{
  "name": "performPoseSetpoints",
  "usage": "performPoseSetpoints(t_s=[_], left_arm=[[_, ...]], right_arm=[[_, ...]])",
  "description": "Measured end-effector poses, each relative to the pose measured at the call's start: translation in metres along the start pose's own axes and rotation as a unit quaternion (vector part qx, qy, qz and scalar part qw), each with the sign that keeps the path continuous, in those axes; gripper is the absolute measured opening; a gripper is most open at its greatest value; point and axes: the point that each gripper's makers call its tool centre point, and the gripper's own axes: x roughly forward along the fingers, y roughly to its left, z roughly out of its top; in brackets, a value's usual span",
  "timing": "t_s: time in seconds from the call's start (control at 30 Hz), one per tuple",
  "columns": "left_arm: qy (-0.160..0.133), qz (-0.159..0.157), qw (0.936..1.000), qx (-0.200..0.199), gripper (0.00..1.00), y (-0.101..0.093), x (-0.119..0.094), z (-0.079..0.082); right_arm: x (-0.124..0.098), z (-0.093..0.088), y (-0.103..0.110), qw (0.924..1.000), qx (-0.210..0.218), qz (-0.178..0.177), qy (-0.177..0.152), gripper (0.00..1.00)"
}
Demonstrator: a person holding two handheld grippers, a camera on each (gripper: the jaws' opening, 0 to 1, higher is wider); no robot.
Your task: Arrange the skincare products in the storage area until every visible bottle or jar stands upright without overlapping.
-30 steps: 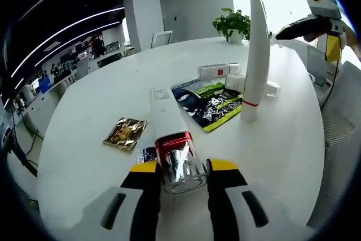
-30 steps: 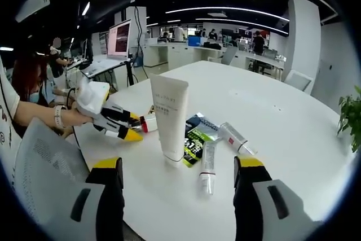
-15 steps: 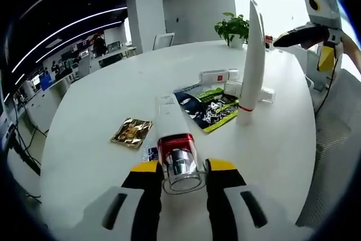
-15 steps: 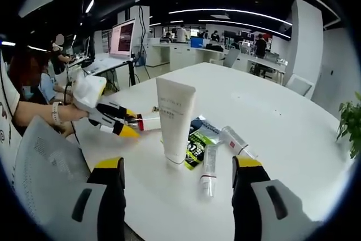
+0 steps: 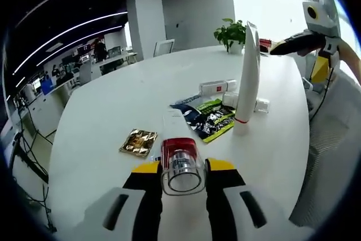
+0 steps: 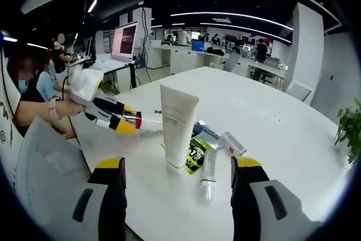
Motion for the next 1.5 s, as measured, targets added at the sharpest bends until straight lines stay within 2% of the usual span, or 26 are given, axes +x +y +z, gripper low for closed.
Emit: performPoseSetpoints(t_s=[0.2, 0.47, 1.0, 1.33, 1.5], left_arm=[[-0.029, 0.005, 0.9996, -0.005, 0.24, 0.002, -0.007, 0.019], [-0.044, 0.008, 0.9990, 0.003, 0.24, 0.002, -0.013, 0.039], [-0.031, -0.009, 0.9989, 0.035, 0.24, -0.005, -0.022, 0.060], [-0.005, -0.034, 0.9980, 0.054, 0.24, -0.011, -0.023, 0.065], [0.019, -0.054, 0.9957, 0.073, 0.24, -0.016, -0.027, 0.064]], right_arm=[[-0.001, 0.002, 0.000, 1.0000, -0.003, -0.001, -0.002, 0.75], [-0.004, 0.008, 0.003, 0.9999, -0.008, 0.001, -0.010, 0.74], [-0.008, 0.019, 0.011, 0.9994, -0.021, 0.008, -0.025, 0.70], [-0.015, 0.037, 0.035, 0.9966, -0.057, 0.040, -0.043, 0.64], [-0.014, 0.041, 0.050, 0.9943, -0.071, 0.062, -0.049, 0.60]])
